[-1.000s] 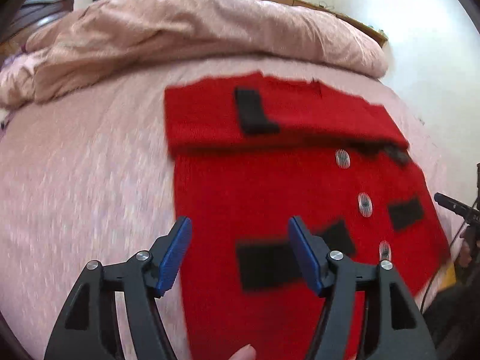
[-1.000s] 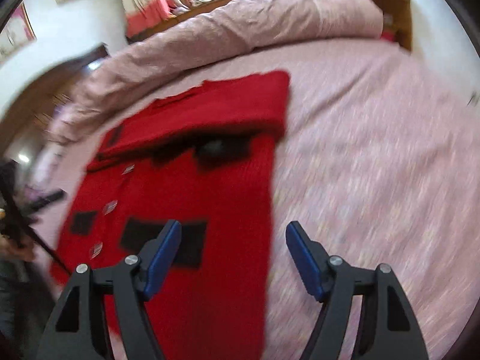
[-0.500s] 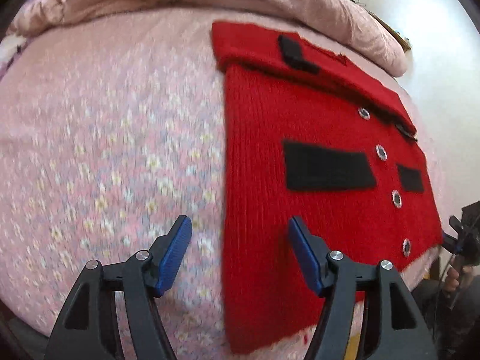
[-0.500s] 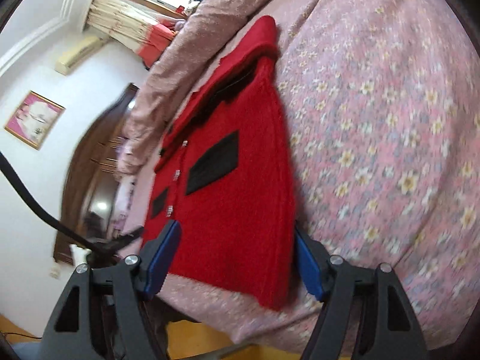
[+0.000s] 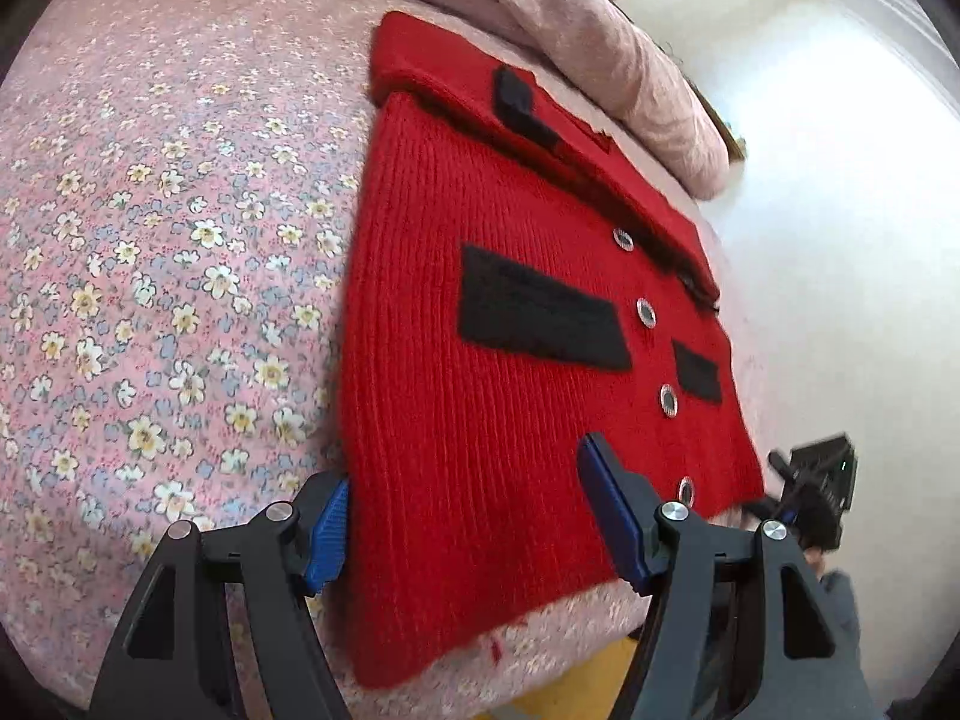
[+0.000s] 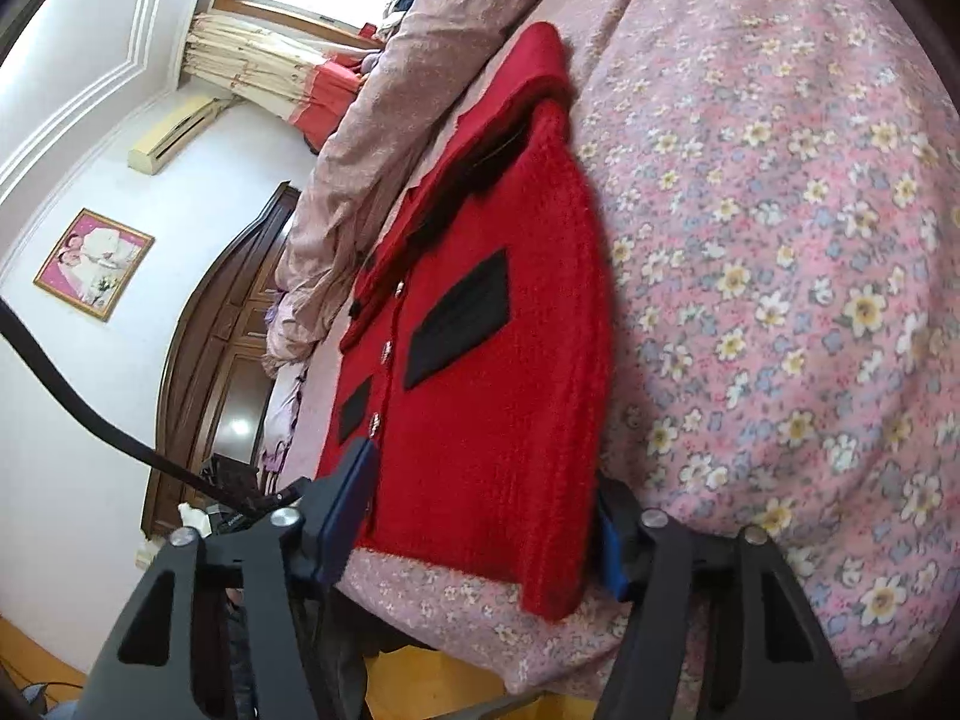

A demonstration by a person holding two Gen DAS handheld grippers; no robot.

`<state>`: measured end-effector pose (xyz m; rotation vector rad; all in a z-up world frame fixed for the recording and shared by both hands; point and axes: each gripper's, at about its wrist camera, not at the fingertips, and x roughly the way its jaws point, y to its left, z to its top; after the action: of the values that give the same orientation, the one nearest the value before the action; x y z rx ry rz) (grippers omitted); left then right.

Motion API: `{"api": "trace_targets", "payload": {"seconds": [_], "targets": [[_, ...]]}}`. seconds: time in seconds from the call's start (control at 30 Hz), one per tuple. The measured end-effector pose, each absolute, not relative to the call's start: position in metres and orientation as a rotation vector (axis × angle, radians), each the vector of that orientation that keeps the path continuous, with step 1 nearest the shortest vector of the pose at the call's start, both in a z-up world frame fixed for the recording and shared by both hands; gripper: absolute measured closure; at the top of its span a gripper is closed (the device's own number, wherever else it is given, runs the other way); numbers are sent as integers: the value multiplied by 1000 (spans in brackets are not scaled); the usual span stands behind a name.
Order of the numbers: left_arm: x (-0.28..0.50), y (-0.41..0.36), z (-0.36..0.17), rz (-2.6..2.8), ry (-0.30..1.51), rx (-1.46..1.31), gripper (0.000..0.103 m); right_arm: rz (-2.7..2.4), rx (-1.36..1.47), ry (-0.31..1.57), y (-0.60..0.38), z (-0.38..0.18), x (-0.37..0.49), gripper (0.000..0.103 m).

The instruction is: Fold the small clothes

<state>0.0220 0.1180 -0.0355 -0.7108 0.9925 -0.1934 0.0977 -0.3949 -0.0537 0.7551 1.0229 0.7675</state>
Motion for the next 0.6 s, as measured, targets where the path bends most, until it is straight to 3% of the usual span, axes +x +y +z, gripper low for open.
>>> {"api": "trace_targets", "payload": {"seconds": [0.13,0.27,0.4,0.47,0.5,0.53,0.57,0.6], "targets": [[7,122,-39,-175,996,-778,41,720,794,1034,-408,-61,94,69],[0,125,-38,-168,990,-830,38,712,862,1024,-416,-68,90,69],[12,118,-36,-177,979,-788,27,730,851,1034,-410,-71,91,69],[11,115,-35,-163,969,-766,27,736,842,1024,-406,-71,90,74],[9,114,-33,-146,964,-750,38,724,842,1023,-406,-72,91,86],[5,112,-32,-92,970,-710,72,700,845,1028,-404,-72,92,95],[4,109,-35,-60,988,-692,91,676,846,1037,-406,-75,91,96],[3,109,-39,-40,1005,-698,99,665,858,1040,-409,-77,89,96]]}}
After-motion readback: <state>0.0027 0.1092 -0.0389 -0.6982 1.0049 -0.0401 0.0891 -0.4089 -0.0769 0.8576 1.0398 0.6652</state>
